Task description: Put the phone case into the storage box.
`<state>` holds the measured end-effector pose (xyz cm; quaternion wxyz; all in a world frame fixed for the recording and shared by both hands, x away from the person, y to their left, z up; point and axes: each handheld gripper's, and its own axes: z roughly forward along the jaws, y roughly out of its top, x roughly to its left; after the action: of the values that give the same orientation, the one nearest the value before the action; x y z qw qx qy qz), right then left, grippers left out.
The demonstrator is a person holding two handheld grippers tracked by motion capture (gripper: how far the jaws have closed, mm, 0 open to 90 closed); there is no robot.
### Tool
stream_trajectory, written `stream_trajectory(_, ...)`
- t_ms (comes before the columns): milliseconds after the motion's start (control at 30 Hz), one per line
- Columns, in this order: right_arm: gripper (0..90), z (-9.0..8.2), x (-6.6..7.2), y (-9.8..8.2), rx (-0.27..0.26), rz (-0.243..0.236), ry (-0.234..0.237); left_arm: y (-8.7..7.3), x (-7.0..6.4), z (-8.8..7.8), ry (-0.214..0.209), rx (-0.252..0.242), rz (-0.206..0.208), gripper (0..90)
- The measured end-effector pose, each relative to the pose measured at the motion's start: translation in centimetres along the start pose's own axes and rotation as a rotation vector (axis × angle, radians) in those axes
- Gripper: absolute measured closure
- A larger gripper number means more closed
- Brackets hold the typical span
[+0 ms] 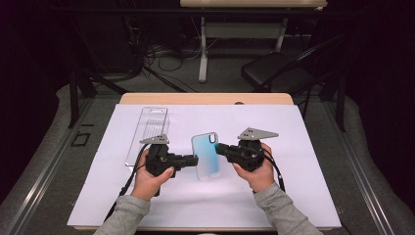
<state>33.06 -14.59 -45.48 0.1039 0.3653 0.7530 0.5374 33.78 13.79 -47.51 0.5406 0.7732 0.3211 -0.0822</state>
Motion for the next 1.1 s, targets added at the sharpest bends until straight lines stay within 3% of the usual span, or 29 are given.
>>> stream_trajectory(1100, 85.2, 0.03, 0.76, -0.18, -0.028, 0.019, -0.069, 0.0, 0.03, 0.06, 0.008, -0.012, -0.016, 81.3)
